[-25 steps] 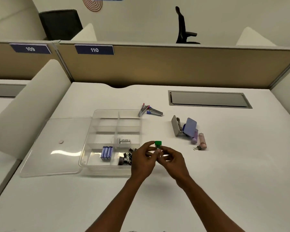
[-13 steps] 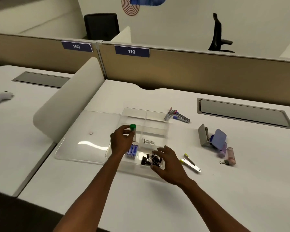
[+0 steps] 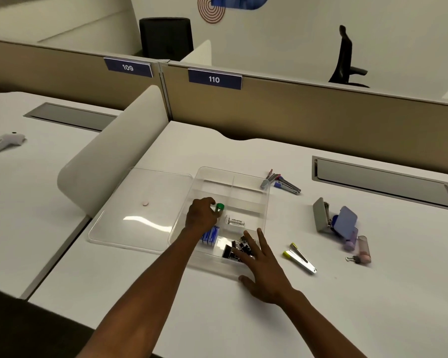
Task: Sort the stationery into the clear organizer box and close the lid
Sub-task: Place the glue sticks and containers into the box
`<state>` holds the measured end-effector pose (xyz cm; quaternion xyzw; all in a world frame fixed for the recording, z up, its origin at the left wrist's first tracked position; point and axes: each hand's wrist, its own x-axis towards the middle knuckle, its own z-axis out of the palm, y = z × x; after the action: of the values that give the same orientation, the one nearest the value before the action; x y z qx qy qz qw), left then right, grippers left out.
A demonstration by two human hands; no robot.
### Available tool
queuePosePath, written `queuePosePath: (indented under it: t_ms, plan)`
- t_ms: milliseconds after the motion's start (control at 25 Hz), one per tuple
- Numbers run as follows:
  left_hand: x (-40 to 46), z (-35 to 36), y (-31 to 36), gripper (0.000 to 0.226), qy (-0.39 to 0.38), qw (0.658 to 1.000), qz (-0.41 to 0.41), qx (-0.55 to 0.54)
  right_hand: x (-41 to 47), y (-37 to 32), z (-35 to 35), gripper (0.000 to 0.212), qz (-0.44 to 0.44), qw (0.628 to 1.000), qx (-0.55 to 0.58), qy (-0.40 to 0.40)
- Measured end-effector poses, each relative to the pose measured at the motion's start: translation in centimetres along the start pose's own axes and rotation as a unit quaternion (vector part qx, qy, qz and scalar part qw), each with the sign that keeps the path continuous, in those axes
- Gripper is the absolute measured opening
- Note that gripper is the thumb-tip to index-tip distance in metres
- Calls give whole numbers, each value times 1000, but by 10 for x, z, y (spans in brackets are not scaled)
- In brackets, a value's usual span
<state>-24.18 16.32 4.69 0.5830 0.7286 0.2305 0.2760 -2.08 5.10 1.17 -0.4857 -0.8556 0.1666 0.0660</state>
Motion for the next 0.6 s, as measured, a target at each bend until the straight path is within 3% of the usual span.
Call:
queuePosePath:
  t_ms: [480,600]
  plan:
    - [-2,-4,2,26,-19,999,-7,34,1,0,-2,86,3,1000,-4,-22]
    - [-6,-2,2,25,8,999,7,43,0,1,-1,89,-2,1000,-3,-20]
